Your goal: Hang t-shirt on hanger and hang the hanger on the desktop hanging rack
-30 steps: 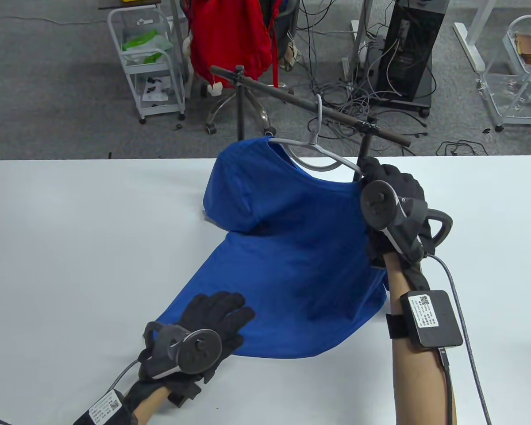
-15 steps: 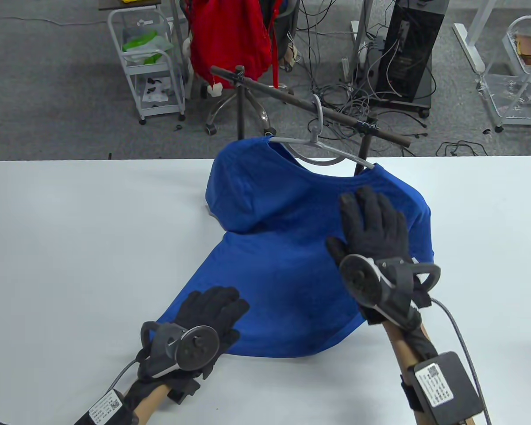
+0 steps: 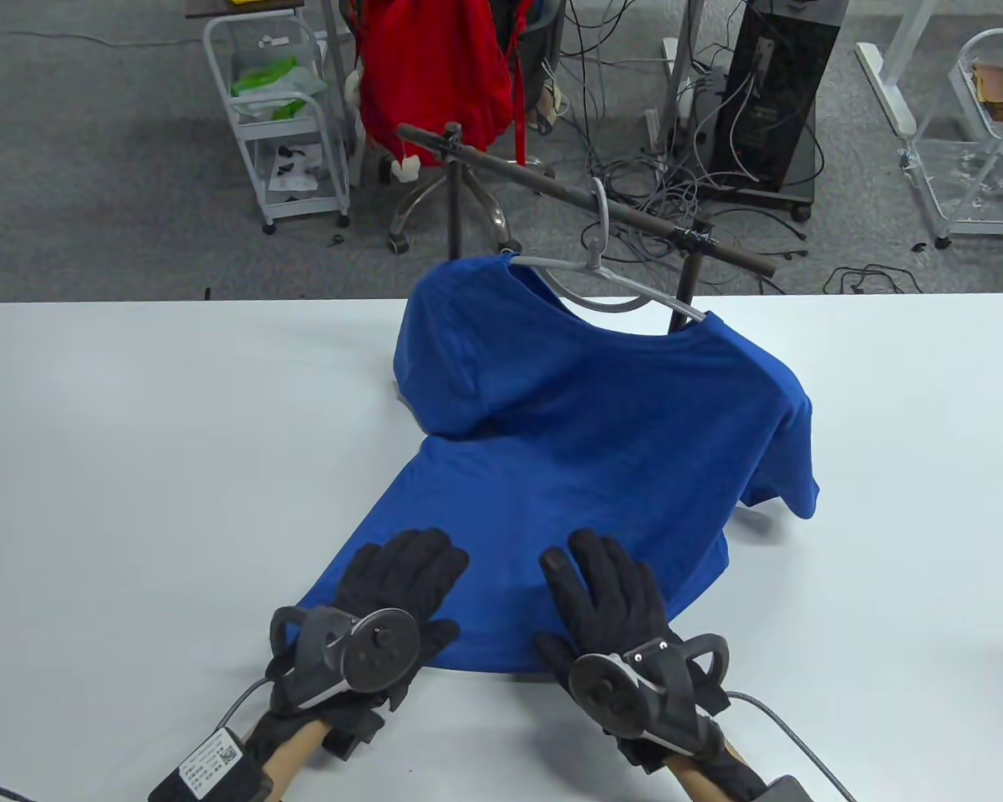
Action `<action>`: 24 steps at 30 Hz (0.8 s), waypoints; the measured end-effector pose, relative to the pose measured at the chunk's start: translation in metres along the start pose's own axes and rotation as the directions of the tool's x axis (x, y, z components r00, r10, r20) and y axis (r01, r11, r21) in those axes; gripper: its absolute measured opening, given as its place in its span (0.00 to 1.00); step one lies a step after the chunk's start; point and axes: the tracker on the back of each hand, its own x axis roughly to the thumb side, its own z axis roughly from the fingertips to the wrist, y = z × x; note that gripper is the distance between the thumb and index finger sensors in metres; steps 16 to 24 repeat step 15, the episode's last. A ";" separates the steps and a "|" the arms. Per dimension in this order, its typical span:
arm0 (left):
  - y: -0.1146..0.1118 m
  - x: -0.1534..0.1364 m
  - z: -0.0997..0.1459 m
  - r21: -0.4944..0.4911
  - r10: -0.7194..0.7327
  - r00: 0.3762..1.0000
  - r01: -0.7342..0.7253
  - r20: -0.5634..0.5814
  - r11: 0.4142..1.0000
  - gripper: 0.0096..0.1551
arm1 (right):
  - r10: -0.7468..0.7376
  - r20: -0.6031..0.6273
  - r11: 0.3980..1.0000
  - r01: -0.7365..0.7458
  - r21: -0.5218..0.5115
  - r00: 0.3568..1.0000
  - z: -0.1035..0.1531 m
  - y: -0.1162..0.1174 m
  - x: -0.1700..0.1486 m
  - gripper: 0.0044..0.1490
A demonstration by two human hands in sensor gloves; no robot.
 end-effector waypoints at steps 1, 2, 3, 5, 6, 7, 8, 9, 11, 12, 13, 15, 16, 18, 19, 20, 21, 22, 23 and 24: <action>0.000 0.000 0.000 -0.001 -0.003 1.000 0.003 0.002 1.000 0.47 | 0.039 0.009 0.999 -0.039 -0.002 0.999 0.000 0.000 0.001 0.51; 0.000 0.000 0.000 0.000 -0.003 1.000 0.003 0.002 1.000 0.47 | 0.041 0.009 0.999 -0.041 -0.002 0.999 0.000 0.000 0.001 0.51; 0.000 0.000 0.000 0.001 0.003 1.000 -0.003 0.002 1.000 0.47 | 0.020 0.000 1.000 -0.020 0.004 1.000 0.000 0.001 -0.001 0.51; -0.001 -0.001 0.000 -0.005 0.012 1.000 -0.012 0.000 1.000 0.47 | -0.021 -0.012 0.999 0.021 0.029 1.000 0.000 0.004 -0.003 0.50; -0.001 0.000 -0.001 -0.012 0.008 1.000 -0.008 -0.003 1.000 0.47 | -0.038 -0.014 0.998 0.038 0.046 0.999 0.000 0.006 -0.005 0.50; -0.001 0.000 -0.001 -0.014 0.003 1.000 -0.003 -0.005 1.000 0.47 | -0.040 -0.014 0.998 0.041 0.054 0.999 0.000 0.007 -0.006 0.50; -0.001 0.001 -0.002 -0.015 -0.002 1.000 0.002 -0.007 1.000 0.46 | -0.037 -0.013 0.997 0.038 0.064 0.999 -0.001 0.008 -0.008 0.50; -0.001 0.001 -0.002 -0.015 -0.003 1.000 0.003 -0.008 1.000 0.47 | -0.037 -0.014 0.997 0.038 0.064 0.999 -0.001 0.008 -0.008 0.50; -0.001 0.002 -0.002 -0.011 0.001 1.000 -0.001 -0.009 1.000 0.46 | -0.043 -0.021 0.997 0.044 0.065 0.999 -0.002 0.007 -0.009 0.49; -0.001 0.002 -0.001 -0.010 0.004 1.000 -0.004 -0.008 1.000 0.46 | -0.051 -0.024 0.996 0.052 0.068 0.998 -0.002 0.006 -0.009 0.49; -0.002 0.002 -0.001 -0.007 0.005 1.000 -0.005 -0.007 1.000 0.46 | -0.067 -0.026 0.995 0.069 0.071 0.997 -0.002 0.006 -0.009 0.49; -0.002 0.003 -0.001 -0.006 0.000 1.000 0.000 -0.005 1.000 0.46 | -0.076 -0.028 0.994 0.078 0.072 0.997 -0.002 0.005 -0.009 0.49; -0.002 0.003 -0.001 -0.006 0.000 1.000 0.000 -0.005 1.000 0.46 | -0.076 -0.028 0.994 0.078 0.072 0.997 -0.002 0.005 -0.009 0.49; -0.002 0.003 -0.001 -0.006 0.000 1.000 0.000 -0.005 1.000 0.46 | -0.076 -0.028 0.994 0.078 0.072 0.997 -0.002 0.005 -0.009 0.49; -0.002 0.003 -0.001 -0.006 0.000 1.000 0.000 -0.005 1.000 0.46 | -0.076 -0.028 0.994 0.078 0.072 0.997 -0.002 0.005 -0.009 0.49; -0.002 0.003 -0.001 -0.006 0.000 1.000 0.000 -0.005 1.000 0.46 | -0.076 -0.028 0.994 0.078 0.072 0.997 -0.002 0.005 -0.009 0.49; -0.002 0.003 -0.001 -0.006 0.000 1.000 0.000 -0.005 1.000 0.46 | -0.076 -0.028 0.994 0.078 0.072 0.997 -0.002 0.005 -0.009 0.49; -0.002 0.003 -0.001 -0.006 0.000 1.000 0.000 -0.005 1.000 0.46 | -0.076 -0.028 0.994 0.078 0.072 0.997 -0.002 0.005 -0.009 0.49; -0.002 0.003 -0.001 -0.006 0.000 1.000 0.000 -0.005 1.000 0.46 | -0.076 -0.028 0.994 0.078 0.072 0.997 -0.002 0.005 -0.009 0.49; -0.002 0.003 -0.001 -0.006 0.000 1.000 0.000 -0.005 1.000 0.46 | -0.076 -0.028 0.994 0.078 0.072 0.997 -0.002 0.005 -0.009 0.49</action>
